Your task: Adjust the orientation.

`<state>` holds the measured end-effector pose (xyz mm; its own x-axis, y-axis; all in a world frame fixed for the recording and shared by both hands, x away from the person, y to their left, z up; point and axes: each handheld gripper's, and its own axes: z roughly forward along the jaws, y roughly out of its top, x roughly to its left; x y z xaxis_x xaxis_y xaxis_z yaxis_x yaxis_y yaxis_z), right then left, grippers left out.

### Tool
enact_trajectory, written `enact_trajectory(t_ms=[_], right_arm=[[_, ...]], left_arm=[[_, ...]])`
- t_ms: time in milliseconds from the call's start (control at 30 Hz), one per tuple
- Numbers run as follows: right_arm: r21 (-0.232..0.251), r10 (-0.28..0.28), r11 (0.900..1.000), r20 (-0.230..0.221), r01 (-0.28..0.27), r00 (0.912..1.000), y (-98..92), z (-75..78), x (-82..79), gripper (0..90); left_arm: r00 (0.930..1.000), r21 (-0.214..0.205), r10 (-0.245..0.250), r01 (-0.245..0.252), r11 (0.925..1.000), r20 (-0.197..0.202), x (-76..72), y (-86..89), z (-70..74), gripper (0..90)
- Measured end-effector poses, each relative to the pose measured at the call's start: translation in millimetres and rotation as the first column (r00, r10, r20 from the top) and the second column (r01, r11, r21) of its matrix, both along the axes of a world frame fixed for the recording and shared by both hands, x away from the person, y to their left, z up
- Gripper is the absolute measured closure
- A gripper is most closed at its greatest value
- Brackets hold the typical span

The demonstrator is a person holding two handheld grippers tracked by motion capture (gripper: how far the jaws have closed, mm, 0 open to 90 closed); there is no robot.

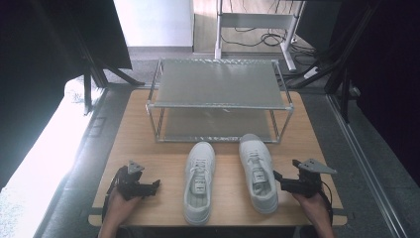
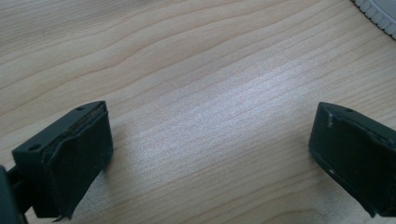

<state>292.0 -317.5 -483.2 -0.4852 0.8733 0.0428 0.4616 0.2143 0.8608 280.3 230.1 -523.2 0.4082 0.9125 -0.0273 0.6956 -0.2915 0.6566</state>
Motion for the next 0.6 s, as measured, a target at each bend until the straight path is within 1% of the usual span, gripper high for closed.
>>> enact_trajectory(t_ms=[33, 67, 100, 133, 167, 233, 300, 467, 600], right_arm=[[-0.017, -0.037, 0.9992, -0.019, 0.036, 0.9991, -2.3, -3.1, 2.3, 17.4], [-0.007, -0.043, 0.9991, -0.03, 0.043, 0.9986, -4.7, -5.0, 3.7, 13.5], [-0.007, -0.043, 0.9991, -0.03, 0.043, 0.9986, -4.7, -5.0, 3.7, 13.5], [0.057, -0.033, 0.9977, -0.078, 0.037, 0.9964, -10.4, -9.0, 7.3, 12.5], [0.056, -0.026, 0.998, -0.082, 0.03, 0.9963, -11.5, -9.5, 7.7, 12.4], [0.035, -0.016, 0.9992, -0.077, 0.019, 0.9969, -11.0, -9.7, 7.5, 12.4], [0.024, -0.017, 0.9995, -0.069, 0.018, 0.9975, -10.6, -9.2, 6.9, 12.4], [0.019, -0.009, 0.9998, -0.062, 0.011, 0.998, -11.4, -9.5, 6.7, 11.3], [0.012, -0.007, 0.9999, -0.052, 0.007, 0.9986, -11.6, -9.0, 6.0, 11.3]], left_arm=[[1.0, 0.0, 0.0, 0.0, 1.0, 0.0, -0.1, -0.1, 0.0, 0.0], [1.0, -0.001, 0.001, -0.001, 1.0, 0.0, -0.1, 0.0, 0.0, 0.0], [1.0, -0.001, 0.001, -0.001, 1.0, 0.0, -0.1, 0.0, 0.0, 0.0], [1.0, -0.001, 0.001, -0.001, 1.0, 0.0, -0.1, -0.1, 0.0, 0.0], [1.0, -0.001, 0.001, -0.001, 1.0, 0.0, -0.1, -0.1, 0.0, 0.0], [1.0, -0.001, 0.001, -0.001, 1.0, 0.0, -0.1, -0.1, 0.0, 0.0], [1.0, 0.0, 0.001, -0.001, 1.0, 0.0, -0.1, -0.1, 0.0, 0.0], [1.0, 0.001, 0.002, -0.002, 1.0, 0.0, -0.1, -0.2, 0.0, 0.0], [0.9999, -0.001, 0.013, -0.013, 0.9999, 0.001, -0.7, -0.4, 0.0, 0.0]])
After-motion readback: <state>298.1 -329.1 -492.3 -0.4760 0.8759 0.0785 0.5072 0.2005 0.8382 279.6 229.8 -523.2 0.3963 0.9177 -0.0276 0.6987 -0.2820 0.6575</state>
